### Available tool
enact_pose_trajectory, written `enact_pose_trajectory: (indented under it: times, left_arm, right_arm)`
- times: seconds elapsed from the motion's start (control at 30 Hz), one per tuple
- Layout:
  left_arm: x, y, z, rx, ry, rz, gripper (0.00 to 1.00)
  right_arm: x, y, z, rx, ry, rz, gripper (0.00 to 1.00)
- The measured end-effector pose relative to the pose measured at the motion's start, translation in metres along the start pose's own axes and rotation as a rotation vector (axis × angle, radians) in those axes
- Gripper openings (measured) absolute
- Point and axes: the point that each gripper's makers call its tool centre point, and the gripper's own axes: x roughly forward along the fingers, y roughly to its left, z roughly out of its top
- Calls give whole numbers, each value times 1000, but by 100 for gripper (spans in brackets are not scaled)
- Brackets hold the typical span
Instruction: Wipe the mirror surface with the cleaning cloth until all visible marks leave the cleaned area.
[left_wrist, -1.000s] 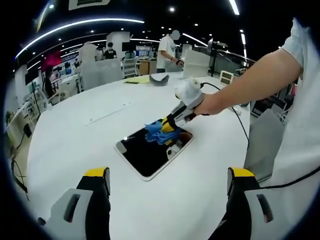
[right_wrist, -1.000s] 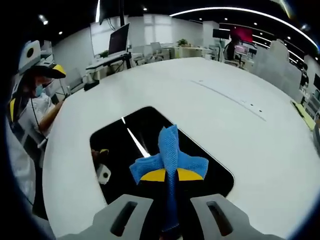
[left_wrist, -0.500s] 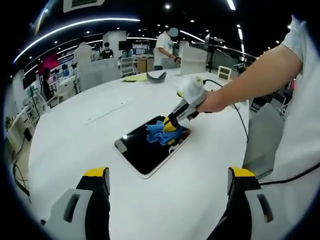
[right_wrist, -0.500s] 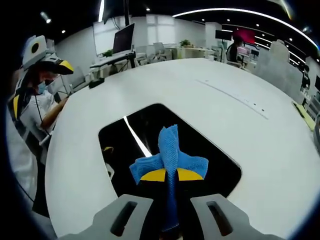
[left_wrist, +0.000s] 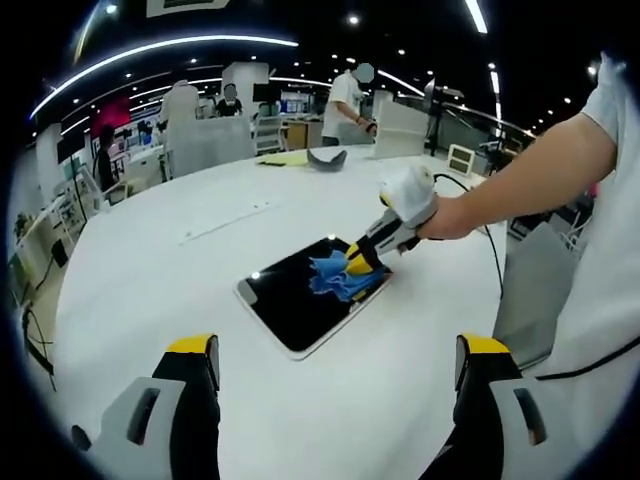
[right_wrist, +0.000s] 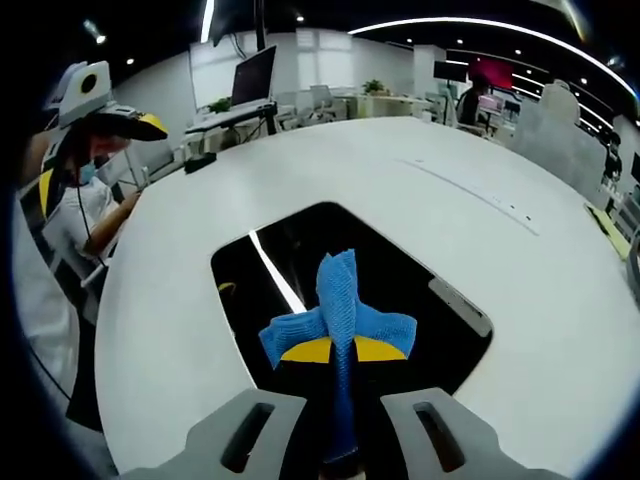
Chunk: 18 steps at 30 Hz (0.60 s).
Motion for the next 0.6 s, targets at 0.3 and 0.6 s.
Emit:
enact_pose_trajectory:
  times: [0.3,0.6]
  left_arm:
    - [1,0,3,7,-5,-6,99]
    - [0,-1,3,12,-2,-7,99]
  right_arm:
    - [-5,9,-4,1,-3,-1,1]
    - [-9,17,-8,5,-5,-1,1]
